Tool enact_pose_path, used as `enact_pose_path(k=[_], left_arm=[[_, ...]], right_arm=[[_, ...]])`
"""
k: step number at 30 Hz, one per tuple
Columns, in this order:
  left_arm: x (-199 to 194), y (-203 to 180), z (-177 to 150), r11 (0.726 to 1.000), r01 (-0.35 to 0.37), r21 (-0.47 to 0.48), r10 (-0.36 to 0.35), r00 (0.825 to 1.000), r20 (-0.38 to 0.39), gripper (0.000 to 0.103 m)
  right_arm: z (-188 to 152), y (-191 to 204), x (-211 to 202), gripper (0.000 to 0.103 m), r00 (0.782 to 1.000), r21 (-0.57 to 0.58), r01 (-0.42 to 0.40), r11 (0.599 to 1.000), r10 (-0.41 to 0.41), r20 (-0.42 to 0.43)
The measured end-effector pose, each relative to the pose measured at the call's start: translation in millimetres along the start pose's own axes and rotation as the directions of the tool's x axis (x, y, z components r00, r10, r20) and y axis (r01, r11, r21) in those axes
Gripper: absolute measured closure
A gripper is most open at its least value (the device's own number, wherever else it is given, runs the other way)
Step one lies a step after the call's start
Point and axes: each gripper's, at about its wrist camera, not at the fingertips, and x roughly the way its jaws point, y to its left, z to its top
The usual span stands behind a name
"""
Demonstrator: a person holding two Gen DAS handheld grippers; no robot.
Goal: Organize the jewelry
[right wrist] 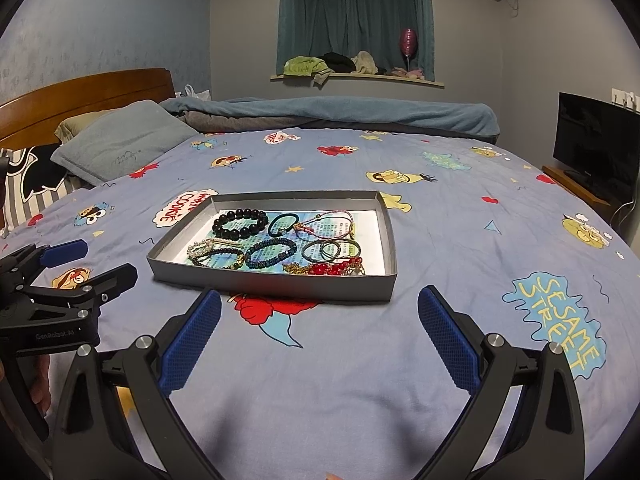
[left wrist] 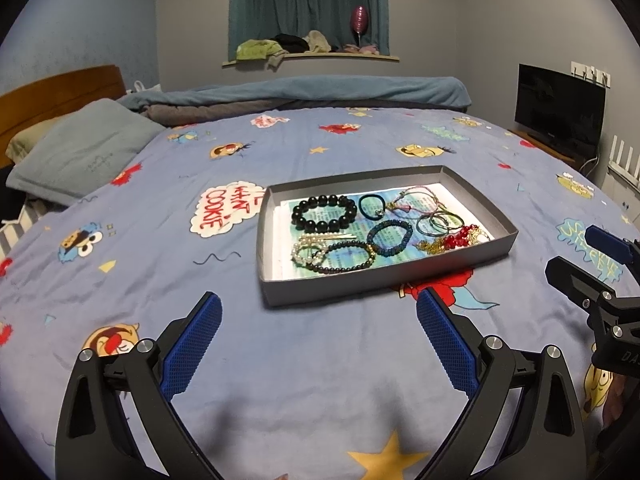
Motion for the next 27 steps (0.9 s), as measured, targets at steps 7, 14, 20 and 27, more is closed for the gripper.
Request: enact_pose_path(k=[7, 14, 20, 27], left_arm=[[0.1, 1.4, -1.5, 1.000, 0.000, 0.003, 0.000, 1.000, 0.001, 0.006], [-0.6, 1.4, -1.1, 1.000, -0.001, 0.001, 0.001, 1.000, 0.001, 0.006], [-0.8, 1.4, -1.6, 1.000, 0.000, 0.002, 0.000, 1.000, 0.003, 0.006], [-1.2, 1.3, -2.7, 1.000, 0.000, 0.004, 0.000, 1.000, -0.002, 0.006]], right_arm=[[-1.1, 1.0, 1.7, 0.006, 1.000, -0.006, -0.002, 1.000, 0.002, -0.005], [-1.8, 2.5, 2.0, 0.006, 1.000, -0.010, -0.004, 1.000, 0.004, -0.006], [-1.3, 3.0, 2.8, 0.006, 1.000, -0.011, -0.004, 1.000, 0.004, -0.007], [-1.5, 3.8, 3.0, 0.006, 1.000, -0.015, -0.005, 1.000, 0.004, -0.006]])
